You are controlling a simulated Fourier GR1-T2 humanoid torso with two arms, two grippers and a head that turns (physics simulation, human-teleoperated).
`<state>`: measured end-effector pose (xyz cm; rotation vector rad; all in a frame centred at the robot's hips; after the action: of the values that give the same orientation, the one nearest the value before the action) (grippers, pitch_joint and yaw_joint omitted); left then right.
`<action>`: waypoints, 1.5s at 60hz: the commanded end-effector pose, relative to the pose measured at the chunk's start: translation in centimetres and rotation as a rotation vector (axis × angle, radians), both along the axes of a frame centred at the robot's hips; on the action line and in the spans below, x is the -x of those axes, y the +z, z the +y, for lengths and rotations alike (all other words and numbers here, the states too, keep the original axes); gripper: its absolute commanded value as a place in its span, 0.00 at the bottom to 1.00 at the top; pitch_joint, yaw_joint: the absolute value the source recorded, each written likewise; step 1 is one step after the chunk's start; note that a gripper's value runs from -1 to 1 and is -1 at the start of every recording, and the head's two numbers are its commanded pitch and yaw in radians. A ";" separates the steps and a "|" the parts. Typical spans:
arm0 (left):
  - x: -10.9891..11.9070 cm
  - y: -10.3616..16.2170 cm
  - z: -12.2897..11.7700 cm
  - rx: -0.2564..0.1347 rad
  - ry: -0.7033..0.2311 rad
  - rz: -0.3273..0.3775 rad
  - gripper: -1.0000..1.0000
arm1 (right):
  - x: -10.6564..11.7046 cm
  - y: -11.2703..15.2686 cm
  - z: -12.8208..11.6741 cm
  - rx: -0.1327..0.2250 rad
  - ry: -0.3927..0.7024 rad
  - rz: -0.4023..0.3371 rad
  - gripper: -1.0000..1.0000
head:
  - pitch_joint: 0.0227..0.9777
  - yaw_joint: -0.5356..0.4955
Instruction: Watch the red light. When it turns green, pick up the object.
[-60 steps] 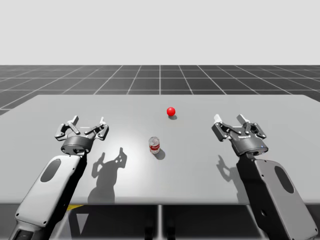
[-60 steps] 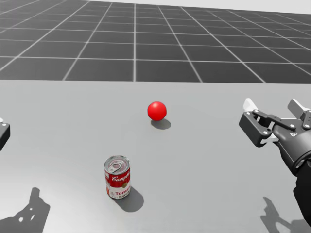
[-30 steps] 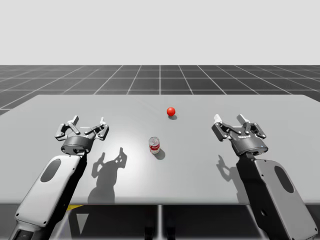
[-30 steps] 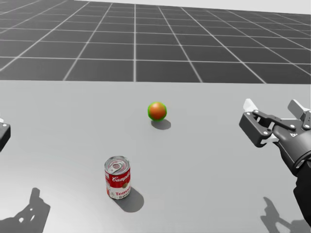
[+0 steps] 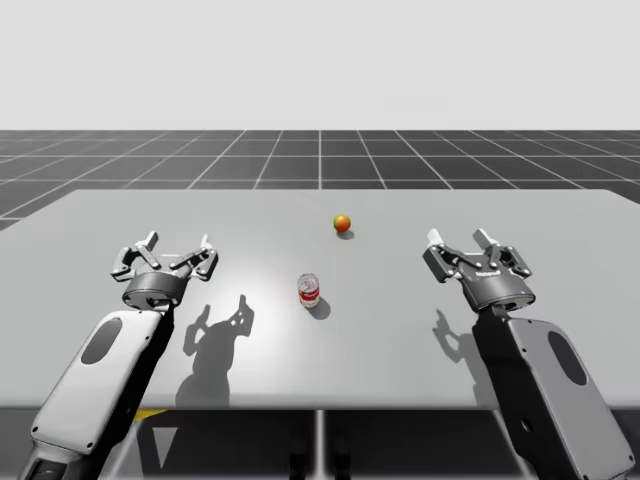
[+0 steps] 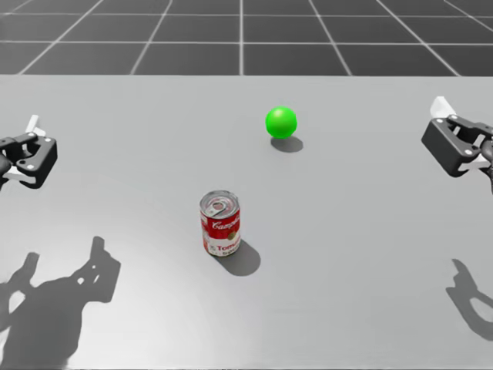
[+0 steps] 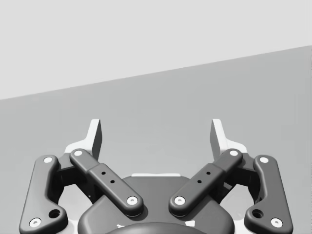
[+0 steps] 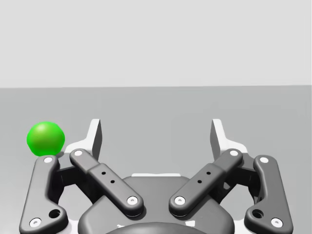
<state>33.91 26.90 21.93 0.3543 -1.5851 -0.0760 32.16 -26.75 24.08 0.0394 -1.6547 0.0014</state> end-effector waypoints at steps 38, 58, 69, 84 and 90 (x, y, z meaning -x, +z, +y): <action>3.6 3.3 -2.7 0.162 -0.352 0.100 0.00 | -0.2 -0.5 0.4 0.004 0.006 0.016 0.00 | 0.83 0.58; 8.1 2.3 -4.3 0.152 -0.677 0.094 0.00 | -0.3 -0.6 0.6 0.009 0.006 0.018 0.00 | 0.83 0.59; 9.4 -0.8 -6.6 0.172 -0.760 0.166 0.00 | -0.3 -0.6 0.6 0.010 0.009 0.016 0.00 | 0.83 0.59; 8.6 -3.9 -10.6 0.160 -0.824 0.275 0.00 | -0.1 -0.4 0.7 0.018 0.010 0.003 0.00 | 0.84 0.60; 7.8 -4.4 -12.0 0.152 -0.837 0.311 0.00 | -0.1 -0.3 0.7 0.020 0.005 -0.003 0.00 | 0.84 0.60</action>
<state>25.61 17.18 18.83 -0.4206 -1.3726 -0.5852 32.30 -26.08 23.62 0.0338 -1.6500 0.0210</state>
